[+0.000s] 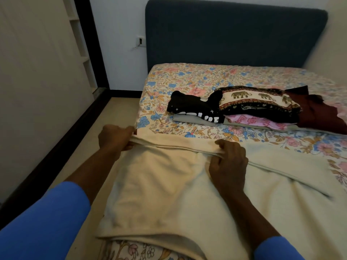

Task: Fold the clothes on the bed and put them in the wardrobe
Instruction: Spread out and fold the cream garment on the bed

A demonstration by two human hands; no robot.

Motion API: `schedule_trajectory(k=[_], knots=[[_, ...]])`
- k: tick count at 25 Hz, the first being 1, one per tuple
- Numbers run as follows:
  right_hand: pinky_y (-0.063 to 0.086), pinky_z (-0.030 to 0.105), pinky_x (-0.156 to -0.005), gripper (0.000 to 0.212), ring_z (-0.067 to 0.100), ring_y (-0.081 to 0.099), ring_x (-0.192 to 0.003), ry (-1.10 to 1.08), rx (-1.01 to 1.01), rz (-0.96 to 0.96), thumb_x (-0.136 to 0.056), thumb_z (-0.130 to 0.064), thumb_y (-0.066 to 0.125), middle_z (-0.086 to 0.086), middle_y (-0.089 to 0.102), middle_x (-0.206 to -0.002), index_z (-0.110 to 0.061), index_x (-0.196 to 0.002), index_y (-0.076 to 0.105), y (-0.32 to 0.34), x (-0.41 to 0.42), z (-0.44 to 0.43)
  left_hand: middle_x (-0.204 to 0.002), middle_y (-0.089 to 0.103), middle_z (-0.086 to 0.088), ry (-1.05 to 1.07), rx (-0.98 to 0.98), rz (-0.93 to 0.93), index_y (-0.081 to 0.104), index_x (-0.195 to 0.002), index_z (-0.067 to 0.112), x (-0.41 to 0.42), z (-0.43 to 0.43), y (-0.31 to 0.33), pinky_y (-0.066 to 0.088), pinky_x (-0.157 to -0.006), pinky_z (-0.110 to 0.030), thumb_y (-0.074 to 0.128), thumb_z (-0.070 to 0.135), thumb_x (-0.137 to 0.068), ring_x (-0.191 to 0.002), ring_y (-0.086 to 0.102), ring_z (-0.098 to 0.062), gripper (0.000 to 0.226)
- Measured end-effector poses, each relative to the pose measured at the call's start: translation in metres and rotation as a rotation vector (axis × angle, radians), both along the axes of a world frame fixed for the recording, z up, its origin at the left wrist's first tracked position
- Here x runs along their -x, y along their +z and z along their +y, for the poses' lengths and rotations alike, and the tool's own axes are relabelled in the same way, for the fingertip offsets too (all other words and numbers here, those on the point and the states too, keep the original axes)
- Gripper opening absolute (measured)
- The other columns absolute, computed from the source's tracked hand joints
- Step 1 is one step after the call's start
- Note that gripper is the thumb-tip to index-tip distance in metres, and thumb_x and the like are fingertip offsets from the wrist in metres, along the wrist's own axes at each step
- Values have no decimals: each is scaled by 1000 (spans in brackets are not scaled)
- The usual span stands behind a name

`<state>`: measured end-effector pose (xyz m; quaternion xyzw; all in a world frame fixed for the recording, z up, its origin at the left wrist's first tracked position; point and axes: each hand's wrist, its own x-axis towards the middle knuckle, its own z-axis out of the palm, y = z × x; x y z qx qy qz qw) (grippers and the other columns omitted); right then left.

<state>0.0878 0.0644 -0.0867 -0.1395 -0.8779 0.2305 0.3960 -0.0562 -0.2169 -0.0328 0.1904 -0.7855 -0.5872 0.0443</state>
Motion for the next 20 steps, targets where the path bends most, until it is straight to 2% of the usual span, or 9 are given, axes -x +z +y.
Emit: schedule_trajectory(k=[2, 5, 8, 11, 12, 14, 16, 18, 20], knots=[[44, 45, -89, 54, 29, 50, -112, -6, -5, -49, -74, -5, 64, 5, 57, -117, -21, -126, 60, -2, -3, 0, -89, 76, -12, -52, 299, -22, 75, -87, 13, -11, -2, -16, 63, -77, -46, 85, 34, -74, -79, 75, -30, 27], [50, 47, -88, 57, 33, 50, -115, -105, -40, -121, -78, -7, 68, 8, 54, -123, -21, -132, 58, -3, -5, 0, -133, 53, -10, -205, 740, 56, 64, -118, 25, -31, 19, -8, 47, -98, -46, 78, 35, -79, -122, 54, -32, 42], [49, 47, -92, 67, 32, 48, -117, -227, -3, -188, -77, -14, 75, 8, 50, -129, -24, -138, 52, 3, -1, 10, -148, 43, -3, -508, 996, 190, 57, -132, 31, -38, 41, 5, 35, -111, -49, 72, 36, -80, -136, 42, -29, 55], [46, 46, -91, 64, 33, 51, -116, -256, -188, -412, -85, -24, 74, 10, 52, -133, -27, -142, 44, 17, -5, 36, -150, 45, -3, -620, 1247, 123, 57, -137, 30, -48, 46, 3, 22, -122, -54, 63, 39, -84, -141, 38, -30, 54], [46, 47, -93, 62, 33, 52, -118, -235, -264, -493, -91, -28, 69, 10, 51, -137, -27, -146, 40, 23, -13, 54, -155, 41, -4, -643, 1234, 158, 54, -141, 28, -54, 56, 2, 20, -123, -53, 64, 35, -85, -145, 34, -29, 57], [45, 45, -98, 64, 31, 51, -124, -148, -429, -678, -98, -29, 60, 8, 47, -144, -29, -154, 30, 39, -39, 95, -163, 34, -3, -784, 1049, 336, 47, -148, 25, -71, 86, 3, 25, -123, -48, 66, 29, -90, -149, 31, -25, 61], [45, 42, -98, 68, 28, 50, -125, -102, -582, -869, -96, -24, 60, 6, 46, -145, -30, -156, 28, 57, -76, 139, -163, 34, -2, -977, 871, 498, 42, -151, 24, -89, 127, 2, 34, -119, -45, 65, 39, -95, -148, 35, -23, 63], [48, 39, -90, 58, 27, 54, -118, -86, -687, -969, -97, -21, 58, 5, 52, -135, -29, -151, 38, 64, -109, 175, -162, 34, -1, -1102, 872, 512, 36, -154, 25, -102, 156, -8, 35, -117, -45, 61, 51, -96, -147, 35, -22, 68], [54, 39, -79, 39, 27, 59, -103, -113, -776, -963, -98, -16, 57, 6, 60, -118, -23, -136, 55, 65, -138, 208, -162, 34, 0, -1145, 905, 488, 33, -156, 25, -115, 178, -27, 31, -118, -45, 53, 58, -97, -148, 32, -22, 71]])
